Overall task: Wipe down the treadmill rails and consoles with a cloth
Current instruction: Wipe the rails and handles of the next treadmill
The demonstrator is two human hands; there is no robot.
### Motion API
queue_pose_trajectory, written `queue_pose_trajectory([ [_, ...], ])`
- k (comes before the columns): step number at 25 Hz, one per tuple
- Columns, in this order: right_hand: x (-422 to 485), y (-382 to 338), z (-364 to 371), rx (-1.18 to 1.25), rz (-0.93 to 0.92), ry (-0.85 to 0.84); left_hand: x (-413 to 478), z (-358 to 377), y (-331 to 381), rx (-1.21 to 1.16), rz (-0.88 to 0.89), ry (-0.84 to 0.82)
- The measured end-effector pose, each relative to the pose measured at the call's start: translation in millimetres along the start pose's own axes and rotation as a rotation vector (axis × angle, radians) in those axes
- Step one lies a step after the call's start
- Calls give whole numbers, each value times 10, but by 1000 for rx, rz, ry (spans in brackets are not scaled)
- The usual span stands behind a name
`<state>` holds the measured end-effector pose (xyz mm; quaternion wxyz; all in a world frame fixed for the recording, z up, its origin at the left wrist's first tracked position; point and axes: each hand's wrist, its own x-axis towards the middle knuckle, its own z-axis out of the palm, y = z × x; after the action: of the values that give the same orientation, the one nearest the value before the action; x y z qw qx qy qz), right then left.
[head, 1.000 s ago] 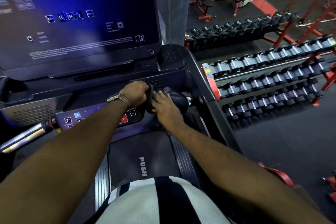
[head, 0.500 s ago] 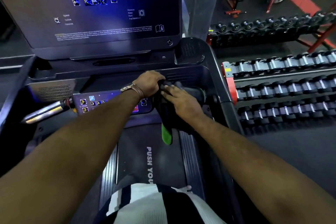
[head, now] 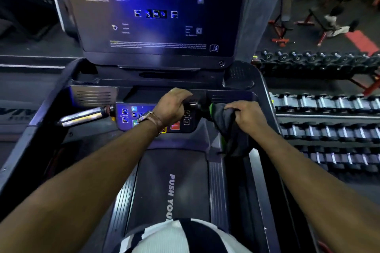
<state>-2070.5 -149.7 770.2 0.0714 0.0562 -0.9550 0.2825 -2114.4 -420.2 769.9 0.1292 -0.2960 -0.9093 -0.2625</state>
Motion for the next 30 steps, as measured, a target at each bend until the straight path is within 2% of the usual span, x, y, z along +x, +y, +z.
queue_pose_trajectory([
  [4, 138, -1093, 292, 211, -353, 92, -661, -487, -407, 70, -129, 47],
  [7, 196, -1878, 639, 269, -508, 163, -1278, -931, -711, 100, -236, 112],
  [12, 250, -2641, 1371, 300, -552, 223, -2193, -1395, -1038, 178, -404, 70],
  [17, 519, -2982, 2051, 239, -508, 147, -2524, -1569, -1386, 187, -538, 38],
  [19, 616, -3036, 2245, 89, -454, 20, -2488, -1572, -1527, 221, -574, 18],
  [21, 685, -3100, 2484, -257, -397, -207, -2369, -1560, -1749, 273, -628, -8],
  [23, 710, -3176, 2708, -575, -417, -374, -2277, -1530, -1919, 286, -730, -28],
  [25, 750, -3253, 2906, -652, -555, -364, -2243, -1491, -2030, 292, -805, -50],
  [27, 813, -3264, 2978, -631, -725, -307, -2249, -1451, -2097, 311, -847, -81],
  [30, 862, -3111, 2845, -790, -844, -363, -2339, -1392, -2156, 328, -893, -99],
])
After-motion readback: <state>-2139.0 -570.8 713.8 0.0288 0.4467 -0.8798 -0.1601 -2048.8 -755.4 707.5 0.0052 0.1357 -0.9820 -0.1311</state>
